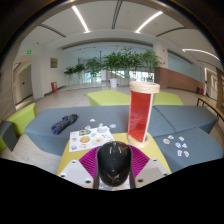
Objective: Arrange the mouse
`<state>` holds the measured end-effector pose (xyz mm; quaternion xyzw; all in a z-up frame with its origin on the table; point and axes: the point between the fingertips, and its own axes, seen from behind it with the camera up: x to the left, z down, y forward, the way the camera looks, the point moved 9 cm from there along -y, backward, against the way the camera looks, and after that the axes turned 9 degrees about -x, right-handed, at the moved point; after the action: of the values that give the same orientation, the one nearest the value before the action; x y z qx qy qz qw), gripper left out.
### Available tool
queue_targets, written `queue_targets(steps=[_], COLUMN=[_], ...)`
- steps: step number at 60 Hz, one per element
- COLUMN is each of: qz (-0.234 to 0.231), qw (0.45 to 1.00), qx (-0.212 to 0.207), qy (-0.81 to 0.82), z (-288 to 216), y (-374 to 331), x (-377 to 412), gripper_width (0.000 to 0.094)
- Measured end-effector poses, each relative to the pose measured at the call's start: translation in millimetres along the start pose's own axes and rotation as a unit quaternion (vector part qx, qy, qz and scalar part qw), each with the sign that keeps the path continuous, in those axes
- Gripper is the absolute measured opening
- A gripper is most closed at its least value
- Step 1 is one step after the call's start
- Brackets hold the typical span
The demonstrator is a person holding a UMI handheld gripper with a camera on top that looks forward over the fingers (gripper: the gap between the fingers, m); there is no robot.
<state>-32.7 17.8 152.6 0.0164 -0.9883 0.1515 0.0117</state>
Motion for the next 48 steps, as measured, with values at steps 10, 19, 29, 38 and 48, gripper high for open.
queue_targets(steps=[10,19,29,38,48], qz=[-0.023,-0.020,-0.028,-0.055,-0.109], qw=[0.998,0.995,0.992,0.993,0.988], qx=[0.059,0.092,0.111,0.083,0.067], qy=[-0.012,-0.027,-0.049,-0.063,-0.087], z=[71.4,100.4,86.3,58.8,54.7], y=[35.4,40.9,11.5,-62.8,-167.9], x=[39.2,39.1,35.9,54.5,85.1], gripper_width=[0.0407,0.0534,0.0833,0.0834,0.0836])
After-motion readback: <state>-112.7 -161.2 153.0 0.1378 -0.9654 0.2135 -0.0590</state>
